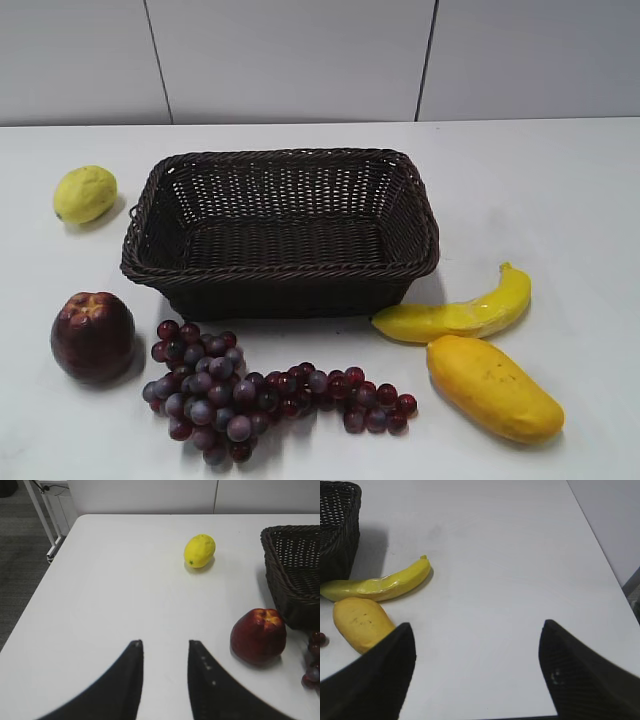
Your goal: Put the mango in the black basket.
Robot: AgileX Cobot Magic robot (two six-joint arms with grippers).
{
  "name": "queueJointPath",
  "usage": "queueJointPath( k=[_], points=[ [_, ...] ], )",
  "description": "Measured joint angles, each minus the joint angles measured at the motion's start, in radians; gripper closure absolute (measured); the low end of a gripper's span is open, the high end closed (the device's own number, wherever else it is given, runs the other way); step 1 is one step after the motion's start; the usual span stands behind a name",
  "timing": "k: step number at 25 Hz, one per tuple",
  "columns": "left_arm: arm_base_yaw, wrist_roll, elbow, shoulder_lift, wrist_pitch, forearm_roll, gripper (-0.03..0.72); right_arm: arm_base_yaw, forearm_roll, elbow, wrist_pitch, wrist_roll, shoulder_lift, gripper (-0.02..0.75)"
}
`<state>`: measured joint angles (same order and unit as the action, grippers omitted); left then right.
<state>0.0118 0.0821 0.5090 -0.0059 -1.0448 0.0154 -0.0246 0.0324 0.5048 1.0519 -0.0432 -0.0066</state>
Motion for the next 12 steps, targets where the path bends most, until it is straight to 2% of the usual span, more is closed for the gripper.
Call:
queueJointPath(
  k=[12],
  points=[
    [0.0,0.0,0.0,0.0,0.0,0.0,0.448,0.0,-0.001,0.0,0.0,0.0,0.0,0.15]
  ],
)
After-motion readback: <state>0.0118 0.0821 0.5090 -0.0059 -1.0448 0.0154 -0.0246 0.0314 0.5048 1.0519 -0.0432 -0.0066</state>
